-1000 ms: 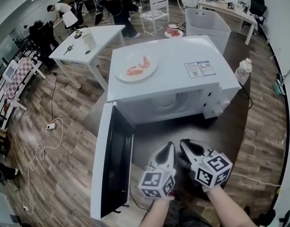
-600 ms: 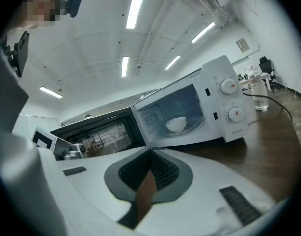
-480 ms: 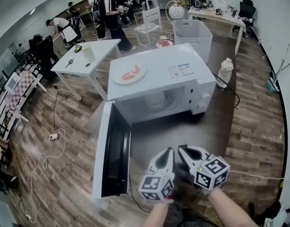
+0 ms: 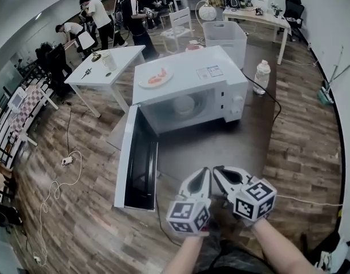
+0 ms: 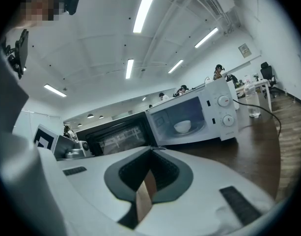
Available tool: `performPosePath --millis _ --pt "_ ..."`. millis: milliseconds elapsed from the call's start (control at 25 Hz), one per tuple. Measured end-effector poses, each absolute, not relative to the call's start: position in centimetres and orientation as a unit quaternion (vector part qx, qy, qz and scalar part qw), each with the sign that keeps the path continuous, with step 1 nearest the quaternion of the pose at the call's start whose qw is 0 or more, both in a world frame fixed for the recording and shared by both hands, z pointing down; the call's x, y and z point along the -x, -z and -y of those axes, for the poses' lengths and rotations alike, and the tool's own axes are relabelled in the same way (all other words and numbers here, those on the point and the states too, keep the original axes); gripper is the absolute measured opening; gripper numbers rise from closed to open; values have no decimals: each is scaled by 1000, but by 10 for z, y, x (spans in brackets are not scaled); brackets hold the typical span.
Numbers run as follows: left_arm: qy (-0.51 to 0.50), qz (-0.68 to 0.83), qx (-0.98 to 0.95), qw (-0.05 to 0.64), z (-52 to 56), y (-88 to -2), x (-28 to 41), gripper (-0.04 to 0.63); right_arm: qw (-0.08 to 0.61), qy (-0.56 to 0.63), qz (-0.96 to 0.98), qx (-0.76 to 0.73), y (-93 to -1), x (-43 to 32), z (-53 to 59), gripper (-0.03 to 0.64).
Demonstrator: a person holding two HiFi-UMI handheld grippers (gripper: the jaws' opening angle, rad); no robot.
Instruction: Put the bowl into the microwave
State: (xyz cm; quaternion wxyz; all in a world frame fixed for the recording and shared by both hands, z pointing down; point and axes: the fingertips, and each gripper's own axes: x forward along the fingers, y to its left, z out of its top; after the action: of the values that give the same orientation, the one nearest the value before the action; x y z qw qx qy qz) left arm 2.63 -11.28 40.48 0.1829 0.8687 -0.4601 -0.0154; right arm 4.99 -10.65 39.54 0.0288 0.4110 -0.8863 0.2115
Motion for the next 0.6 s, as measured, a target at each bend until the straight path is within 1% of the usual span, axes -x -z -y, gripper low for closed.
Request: performPosePath --millis 600 --pt "23 460 -872 170 34 -385 -21 2 34 -201 896 -395 -383 -44 27 0"
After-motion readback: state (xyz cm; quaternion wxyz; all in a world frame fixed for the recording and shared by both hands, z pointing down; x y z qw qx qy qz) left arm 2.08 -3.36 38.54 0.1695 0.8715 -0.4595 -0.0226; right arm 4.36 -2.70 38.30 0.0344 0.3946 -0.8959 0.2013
